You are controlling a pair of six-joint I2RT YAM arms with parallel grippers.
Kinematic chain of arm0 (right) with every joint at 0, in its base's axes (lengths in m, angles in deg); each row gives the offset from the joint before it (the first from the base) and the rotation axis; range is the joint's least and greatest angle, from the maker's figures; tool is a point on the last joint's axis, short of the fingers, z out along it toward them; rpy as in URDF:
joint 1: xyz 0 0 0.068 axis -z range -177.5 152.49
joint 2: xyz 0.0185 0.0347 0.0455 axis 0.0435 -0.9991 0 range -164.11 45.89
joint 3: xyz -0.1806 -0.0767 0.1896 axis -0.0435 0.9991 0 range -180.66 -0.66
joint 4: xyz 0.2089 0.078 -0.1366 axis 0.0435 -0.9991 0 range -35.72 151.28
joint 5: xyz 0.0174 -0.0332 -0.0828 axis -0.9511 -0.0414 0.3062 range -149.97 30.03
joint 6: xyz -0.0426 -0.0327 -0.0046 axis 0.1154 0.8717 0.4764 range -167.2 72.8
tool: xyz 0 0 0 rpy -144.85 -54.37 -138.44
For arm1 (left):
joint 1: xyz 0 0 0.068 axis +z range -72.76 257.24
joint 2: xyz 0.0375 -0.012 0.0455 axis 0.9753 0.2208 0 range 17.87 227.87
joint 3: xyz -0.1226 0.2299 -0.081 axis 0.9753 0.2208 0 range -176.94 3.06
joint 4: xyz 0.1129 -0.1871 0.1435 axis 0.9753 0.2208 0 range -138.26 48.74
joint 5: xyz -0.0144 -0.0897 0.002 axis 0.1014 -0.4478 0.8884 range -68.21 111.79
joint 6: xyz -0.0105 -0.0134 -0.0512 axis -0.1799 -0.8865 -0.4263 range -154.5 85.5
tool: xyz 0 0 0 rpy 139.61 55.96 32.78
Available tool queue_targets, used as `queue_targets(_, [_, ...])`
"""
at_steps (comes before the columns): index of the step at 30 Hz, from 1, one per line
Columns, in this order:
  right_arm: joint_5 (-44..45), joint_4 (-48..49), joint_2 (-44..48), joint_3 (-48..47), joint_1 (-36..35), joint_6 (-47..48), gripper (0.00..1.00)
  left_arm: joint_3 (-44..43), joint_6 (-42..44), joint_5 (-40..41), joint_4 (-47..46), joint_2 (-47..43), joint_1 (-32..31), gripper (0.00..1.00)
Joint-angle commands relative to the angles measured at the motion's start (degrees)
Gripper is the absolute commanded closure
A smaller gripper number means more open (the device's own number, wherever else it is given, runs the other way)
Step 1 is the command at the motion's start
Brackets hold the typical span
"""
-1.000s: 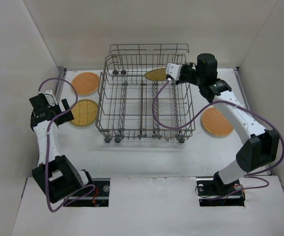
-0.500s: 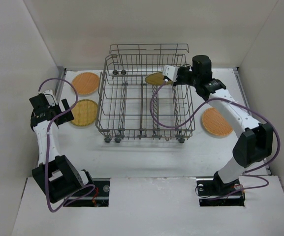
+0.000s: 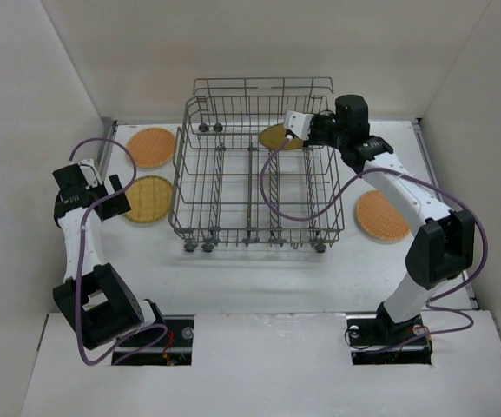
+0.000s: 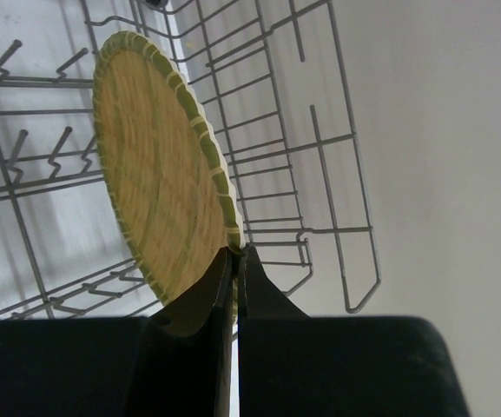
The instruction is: Load the plates into the dish rack
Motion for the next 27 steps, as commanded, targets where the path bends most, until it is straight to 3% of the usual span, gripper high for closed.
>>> queue_targets(1, [1.26, 7.6, -0.16, -4.49, -0.36, 0.07, 1.0, -3.17, -0.22, -0.76, -0.75, 0.4, 0.33, 0.0])
queue_targets(15, [1.36, 6.81, -2.01, -5.99, -0.27, -0.89, 1.0, -4.4, 0.14, -0.76, -1.63, 2.16, 0.16, 0.0])
queue_targets(27, [0.12, 5.05, -1.4, 1.13, -1.32, -1.16, 1.0, -4.84, 0.93, -1.2, -1.37, 2.33, 1.65, 0.0])
